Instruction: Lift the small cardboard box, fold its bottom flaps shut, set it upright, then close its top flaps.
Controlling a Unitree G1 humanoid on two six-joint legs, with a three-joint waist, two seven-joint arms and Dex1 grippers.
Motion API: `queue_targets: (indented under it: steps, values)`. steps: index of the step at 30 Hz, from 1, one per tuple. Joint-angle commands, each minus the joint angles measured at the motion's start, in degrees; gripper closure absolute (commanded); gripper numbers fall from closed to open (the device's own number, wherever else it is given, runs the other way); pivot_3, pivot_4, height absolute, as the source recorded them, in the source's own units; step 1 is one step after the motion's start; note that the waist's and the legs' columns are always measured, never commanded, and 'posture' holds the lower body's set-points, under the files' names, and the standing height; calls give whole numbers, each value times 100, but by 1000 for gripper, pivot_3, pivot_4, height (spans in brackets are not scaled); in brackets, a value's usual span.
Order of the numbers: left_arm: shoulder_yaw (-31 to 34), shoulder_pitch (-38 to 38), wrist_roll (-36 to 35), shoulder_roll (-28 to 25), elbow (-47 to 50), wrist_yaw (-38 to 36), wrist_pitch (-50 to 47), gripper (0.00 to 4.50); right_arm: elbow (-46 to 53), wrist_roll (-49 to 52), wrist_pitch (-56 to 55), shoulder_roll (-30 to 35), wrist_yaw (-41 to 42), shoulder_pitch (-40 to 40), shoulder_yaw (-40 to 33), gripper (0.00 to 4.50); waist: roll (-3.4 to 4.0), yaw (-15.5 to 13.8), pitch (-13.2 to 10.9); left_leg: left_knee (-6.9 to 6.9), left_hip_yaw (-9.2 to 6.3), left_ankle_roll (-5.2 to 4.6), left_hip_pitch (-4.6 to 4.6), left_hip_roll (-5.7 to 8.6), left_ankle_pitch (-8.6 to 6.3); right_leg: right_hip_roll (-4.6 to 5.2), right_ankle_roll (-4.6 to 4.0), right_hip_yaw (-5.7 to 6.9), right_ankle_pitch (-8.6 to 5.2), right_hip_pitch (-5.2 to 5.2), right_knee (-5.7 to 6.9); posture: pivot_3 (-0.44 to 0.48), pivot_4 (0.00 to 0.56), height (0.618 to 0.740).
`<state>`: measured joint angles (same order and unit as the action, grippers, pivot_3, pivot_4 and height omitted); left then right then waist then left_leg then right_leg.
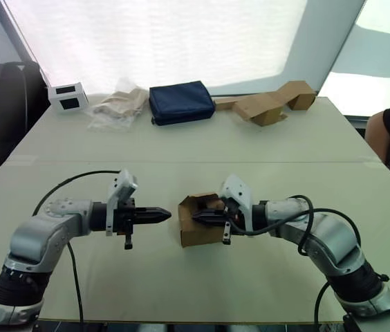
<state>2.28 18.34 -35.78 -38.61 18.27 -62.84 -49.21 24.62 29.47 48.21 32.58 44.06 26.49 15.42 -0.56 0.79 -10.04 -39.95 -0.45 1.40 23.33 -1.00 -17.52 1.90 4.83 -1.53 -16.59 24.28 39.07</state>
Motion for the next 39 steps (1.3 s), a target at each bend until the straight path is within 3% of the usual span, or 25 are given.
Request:
queue_targets:
  steps: [1, 12, 17, 22, 27, 30, 39]
  values:
    - [-126, 12, -105, 101, 193, 237, 9, 4493, 80, -72, -132, -22, 69, 68, 32, 4500, 0, 0, 0, 0, 1, 0, 0, 1, 0, 0, 0, 1, 0, 0, 0, 0, 150, 740]
    - [-684, 138, 97, 322, -32, 330, 318, 4493, 181, -123, -138, -54, 33, 75, -38, 4500, 0, 1, 0, 0, 1, 0, -1, 0, 0, -3, 0, 3, 0, 1, 0, 0, 150, 740]
    - [-734, 192, 96, 309, -168, 325, 422, 4493, 498, 475, 141, 107, 303, 213, -535, 4500, 0, -2, 0, 0, 1, 0, 0, 1, 0, -4, 0, 3, 0, 0, 0, 0, 150, 740]
    - [-726, 269, 64, 290, -261, 314, 455, 4493, 169, 787, 340, -103, -52, 763, -1150, 4500, 1, 4, 0, 0, 1, 0, -1, 1, 0, -3, 0, 3, 0, 0, 0, 0, 150, 740]
    - [-733, 285, 52, 281, -277, 312, 463, 4493, -547, -182, -90, -185, -537, 978, -662, 4500, 1, 8, 0, 1, 2, 0, -3, 0, 0, -5, -1, 1, 0, 0, 0, 0, 150, 740]
    - [-700, 254, 53, 246, -259, 328, 463, 4493, -347, -251, -38, -102, -334, 765, -270, 4500, 1, 3, -1, 1, 5, 0, 0, 1, 0, -3, -1, 0, 0, 4, 0, 0, 150, 740]
    - [-498, 199, -172, 187, -227, 330, 351, 4493, 82, -237, 30, 43, -113, 307, -77, 4500, 2, 9, -1, 2, 3, 0, -1, 0, 0, -4, -1, 1, 0, 3, 0, 0, 150, 740]
